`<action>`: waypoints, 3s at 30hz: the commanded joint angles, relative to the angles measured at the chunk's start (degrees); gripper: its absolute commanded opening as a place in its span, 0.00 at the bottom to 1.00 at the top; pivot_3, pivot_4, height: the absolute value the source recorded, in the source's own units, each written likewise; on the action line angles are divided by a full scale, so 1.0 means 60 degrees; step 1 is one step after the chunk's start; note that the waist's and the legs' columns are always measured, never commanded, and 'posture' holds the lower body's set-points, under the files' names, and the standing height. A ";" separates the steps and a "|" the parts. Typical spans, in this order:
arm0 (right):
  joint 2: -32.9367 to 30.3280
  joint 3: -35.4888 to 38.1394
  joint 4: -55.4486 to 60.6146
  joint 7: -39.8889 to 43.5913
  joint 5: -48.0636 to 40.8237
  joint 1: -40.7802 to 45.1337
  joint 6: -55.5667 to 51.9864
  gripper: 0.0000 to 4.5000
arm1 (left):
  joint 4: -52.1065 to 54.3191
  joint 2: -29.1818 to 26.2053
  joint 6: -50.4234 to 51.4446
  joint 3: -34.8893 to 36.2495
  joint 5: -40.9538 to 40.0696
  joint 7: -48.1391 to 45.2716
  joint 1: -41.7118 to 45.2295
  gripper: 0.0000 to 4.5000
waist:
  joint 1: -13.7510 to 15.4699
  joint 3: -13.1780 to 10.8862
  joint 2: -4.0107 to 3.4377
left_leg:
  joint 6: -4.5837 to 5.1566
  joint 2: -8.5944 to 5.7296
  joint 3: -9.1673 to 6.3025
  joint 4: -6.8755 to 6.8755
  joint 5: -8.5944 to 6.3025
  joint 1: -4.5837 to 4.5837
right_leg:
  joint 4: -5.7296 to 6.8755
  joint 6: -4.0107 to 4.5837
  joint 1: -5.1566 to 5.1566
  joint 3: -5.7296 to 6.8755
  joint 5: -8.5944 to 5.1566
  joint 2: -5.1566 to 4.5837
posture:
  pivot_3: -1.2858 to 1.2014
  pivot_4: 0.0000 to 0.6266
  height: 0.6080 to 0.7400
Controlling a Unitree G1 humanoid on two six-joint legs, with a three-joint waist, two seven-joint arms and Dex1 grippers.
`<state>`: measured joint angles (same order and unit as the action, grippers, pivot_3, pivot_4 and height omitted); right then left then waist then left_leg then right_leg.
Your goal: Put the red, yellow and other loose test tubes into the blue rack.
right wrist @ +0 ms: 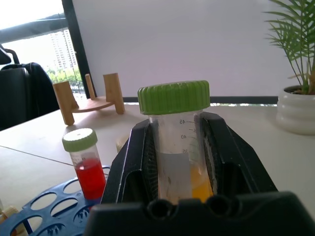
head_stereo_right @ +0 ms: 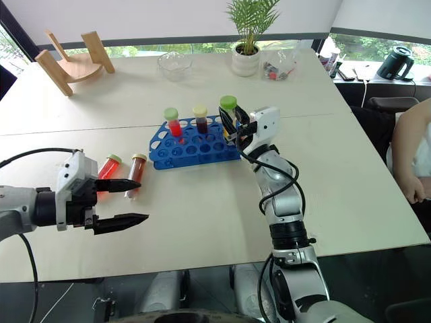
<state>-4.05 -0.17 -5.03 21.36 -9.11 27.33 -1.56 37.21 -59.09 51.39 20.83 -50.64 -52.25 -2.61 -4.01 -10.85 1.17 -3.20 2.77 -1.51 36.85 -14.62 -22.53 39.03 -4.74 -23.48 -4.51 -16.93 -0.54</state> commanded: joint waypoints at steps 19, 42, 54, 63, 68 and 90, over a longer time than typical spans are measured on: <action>0.0342 -0.0391 -0.0921 -0.0498 0.0440 -0.0275 0.1930 0.57 | -0.0473 -0.0560 0.0076 0.0527 -0.0010 -0.0428 0.0136 1.00 | -0.0007 -0.0004 -0.0003 | 0.0000 0.0001 0.0000 -0.0001 0.0000 0.0002 | 0.0000 0.0013 -0.0001 -0.0003 -0.0008 0.0001 | 0.52 0.24 1.00; -0.6060 -0.0948 0.2651 0.7121 -0.5348 0.4406 -0.8306 0.99 | -0.5344 -0.0276 0.6599 -0.1340 -0.0044 0.4318 0.7454 1.00 | 0.0246 -0.0081 0.0010 | 0.0029 -0.0010 -0.0050 -0.0012 -0.0012 -0.0041 | -0.0025 -0.0003 -0.0005 0.0057 -0.0019 -0.0002 | 0.52 0.24 1.00; -0.8315 -0.1948 0.3342 1.0060 -0.5015 0.3461 -0.8145 0.99 | -0.9038 0.0509 0.6852 -0.5840 -0.2673 0.7128 1.0006 1.00 | 0.0214 -0.0082 0.0011 | 0.0057 -0.0016 -0.0041 0.0050 -0.0030 -0.0171 | 0.0013 -0.0015 -0.0146 0.0046 -0.0012 -0.0010 | 0.52 0.24 1.00; -0.7763 -0.1059 0.4257 0.8678 -0.5823 0.2790 -0.8900 0.99 | -1.1018 0.2175 0.6852 -0.6744 -0.1232 0.7605 1.1437 1.00 | 0.0287 -0.0081 0.0012 | 0.0033 -0.0027 -0.0046 0.0052 -0.0016 -0.0179 | 0.0012 -0.0016 -0.0143 0.0049 -0.0013 -0.0016 | 0.52 0.24 1.00; -0.7452 -0.0741 0.4698 0.7892 -0.6093 0.2418 -0.9126 1.00 | -1.1094 0.2265 0.6852 -0.7778 -0.0476 0.6911 1.1849 0.69 | 0.0238 -0.0081 0.0013 | 0.0019 -0.0025 -0.0052 0.0045 -0.0007 -0.0178 | 0.0017 -0.0016 -0.0148 0.0048 -0.0013 -0.0009 | 0.52 0.24 1.00; -0.7261 0.0491 0.4408 0.6451 -0.6109 0.1105 -0.8652 1.00 | -0.5897 0.1338 0.0724 -0.0638 -0.0864 0.2078 0.7577 0.17 | 0.0295 -0.0079 0.0010 | -0.0061 -0.0013 -0.0033 0.0040 0.0038 -0.0172 | 0.0023 -0.0013 -0.0153 0.0046 -0.0013 -0.0025 | 0.52 0.24 1.00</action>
<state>-48.11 0.18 21.29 61.13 -45.13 33.39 -54.56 -2.46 -53.10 60.73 10.97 -52.88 -38.69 43.73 -2.24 -11.32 1.23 -3.48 2.69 -1.70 37.12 -14.44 -23.54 39.19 -4.82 -24.33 -4.22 -17.01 -0.72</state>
